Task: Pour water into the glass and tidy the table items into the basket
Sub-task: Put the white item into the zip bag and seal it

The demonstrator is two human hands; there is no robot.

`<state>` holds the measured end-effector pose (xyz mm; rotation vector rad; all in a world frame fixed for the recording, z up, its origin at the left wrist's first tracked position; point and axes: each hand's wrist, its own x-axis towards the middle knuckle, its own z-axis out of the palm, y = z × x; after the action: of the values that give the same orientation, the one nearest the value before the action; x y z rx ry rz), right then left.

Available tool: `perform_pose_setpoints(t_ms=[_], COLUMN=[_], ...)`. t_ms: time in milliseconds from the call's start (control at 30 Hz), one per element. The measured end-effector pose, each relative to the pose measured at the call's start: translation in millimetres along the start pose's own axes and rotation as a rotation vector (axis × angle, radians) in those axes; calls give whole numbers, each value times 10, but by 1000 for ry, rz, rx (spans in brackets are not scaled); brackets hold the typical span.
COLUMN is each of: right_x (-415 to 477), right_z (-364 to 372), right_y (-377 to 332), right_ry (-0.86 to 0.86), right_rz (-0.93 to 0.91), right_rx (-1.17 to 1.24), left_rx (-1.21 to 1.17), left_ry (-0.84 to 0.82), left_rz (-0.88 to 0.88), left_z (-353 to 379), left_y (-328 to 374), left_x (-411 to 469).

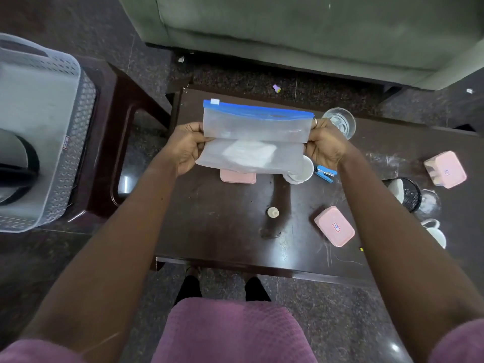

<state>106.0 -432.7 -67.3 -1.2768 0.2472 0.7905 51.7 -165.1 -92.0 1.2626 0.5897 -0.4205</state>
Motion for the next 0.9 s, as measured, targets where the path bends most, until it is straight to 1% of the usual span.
perform_pose_setpoints(t_ms=[133,200,233,300,367,400,433,500,567,633,700,800,900], right_x=[47,91,107,158,205,222,261,309,356,405,475,580,683], right_z=[147,215,240,320,419,474,516,599,664,704,740,718,682], right_y=[-6,4,-1,1,11,8,20,24,58,97,131,144,165], right_ry=[-17,-16,-15,-23,4,12,10,-31,-66,-59,39,263,362], right_rz=[-1,-21,-49,-119,-163,-174,-173,-143,-88,-40,-43,-35,-7], right_rx=[0,3,-41,-210,-386,-432,-440,-354,-278,-233,-201,-144,-258], left_rx=[-78,-151,-176,-179,-136,-103,-70,-32,-53,-74,-75,-4,147], left_ry=[106,88,64,22,26,28,30,44,47,35,17,1,99], left_rz=[-26,-38,-45,-65,-85,-84,-79,-73,-24,38,52,80,159], left_z=[-86,-163,-197,-298,-408,-454,-508,-590,-632,-632,-633,-574,-460], left_y=[-60,-60,-55,-46,-39,-29,-20,-6,-14,-5,34,110,172], left_x=[-19,-44,-62,-80,-58,-53,-49,-50,-35,-4,56,178,323])
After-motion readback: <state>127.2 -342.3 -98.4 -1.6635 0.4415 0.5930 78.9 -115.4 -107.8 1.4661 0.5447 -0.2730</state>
